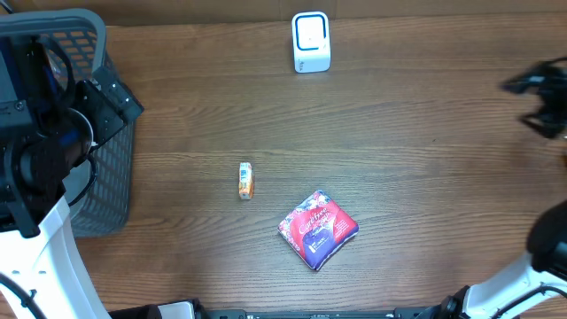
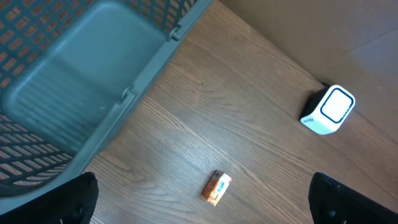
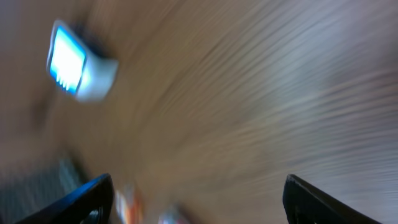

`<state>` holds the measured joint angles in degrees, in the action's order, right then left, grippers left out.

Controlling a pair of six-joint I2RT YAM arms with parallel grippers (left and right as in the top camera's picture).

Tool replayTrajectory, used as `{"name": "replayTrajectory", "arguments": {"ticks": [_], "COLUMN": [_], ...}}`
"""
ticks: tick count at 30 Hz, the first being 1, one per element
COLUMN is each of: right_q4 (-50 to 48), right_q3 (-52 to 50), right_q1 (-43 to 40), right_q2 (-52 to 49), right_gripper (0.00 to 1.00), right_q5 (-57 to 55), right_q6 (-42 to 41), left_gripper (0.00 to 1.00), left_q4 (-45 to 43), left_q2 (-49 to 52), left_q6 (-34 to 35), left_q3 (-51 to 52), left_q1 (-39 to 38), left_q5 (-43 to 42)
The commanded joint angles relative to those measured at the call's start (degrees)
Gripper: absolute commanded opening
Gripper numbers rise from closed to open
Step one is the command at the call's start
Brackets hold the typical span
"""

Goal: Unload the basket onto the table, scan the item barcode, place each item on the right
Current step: 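Carry the yellow packet off to the right edge with right gripper, then reach the right gripper down onto the Carefree pad pack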

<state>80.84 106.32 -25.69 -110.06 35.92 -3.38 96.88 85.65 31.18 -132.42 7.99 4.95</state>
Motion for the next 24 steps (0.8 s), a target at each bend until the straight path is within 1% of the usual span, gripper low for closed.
{"name": "replayTrajectory", "arguments": {"ticks": [1, 5, 8, 12, 15, 19, 22, 24], "right_q4": [2.97, 2.45, 1.77, -1.77, -4.66, -7.67, -9.92, -10.73], "right_q3": [-2.58, -7.69, -11.65, -17.2, -20.13, -22.18, -23.76, -25.27], "right_q1": [11.37, 24.09, 32.59, 43.39, 50.23, 56.3, 58.6, 59.12], "right_q2": [0.33, 0.13, -0.28, -0.33, -0.33, -0.35, -0.35, -0.35], "right_gripper": [0.87, 0.87, 0.87, 0.87, 0.86, 0.89, 0.89, 0.89], "right_q5": [7.23, 2.08, 1.01, 0.28, -4.35, -11.17, -14.69, -15.32], "right_q6": [18.58, 18.64, 18.64, 18.64, 18.53, 16.33, 13.4, 13.18], "left_gripper": [1.0, 1.0, 1.0, 1.0, 1.0, 1.0, 1.0, 1.0], "left_q4": [-0.09, -0.09, -0.09, -0.09, -0.09, -0.09, -0.09, -0.09], "left_q2": [0.22, 0.24, 0.22, 0.22, 0.22, 0.24, 0.22, 0.24], "left_q6": [-0.94, -0.94, -0.94, -0.94, -0.94, -0.94, -0.94, -0.96], "left_q3": [-0.44, -0.44, -0.44, -0.44, -0.44, -0.44, -0.44, -0.44], "left_q1": [0.31, 0.31, 0.28, 0.28, 0.28, 0.28, 0.28, 0.28], "left_q5": [-0.09, -0.09, -0.09, -0.09, -0.09, -0.09, -0.09, -0.04]}}
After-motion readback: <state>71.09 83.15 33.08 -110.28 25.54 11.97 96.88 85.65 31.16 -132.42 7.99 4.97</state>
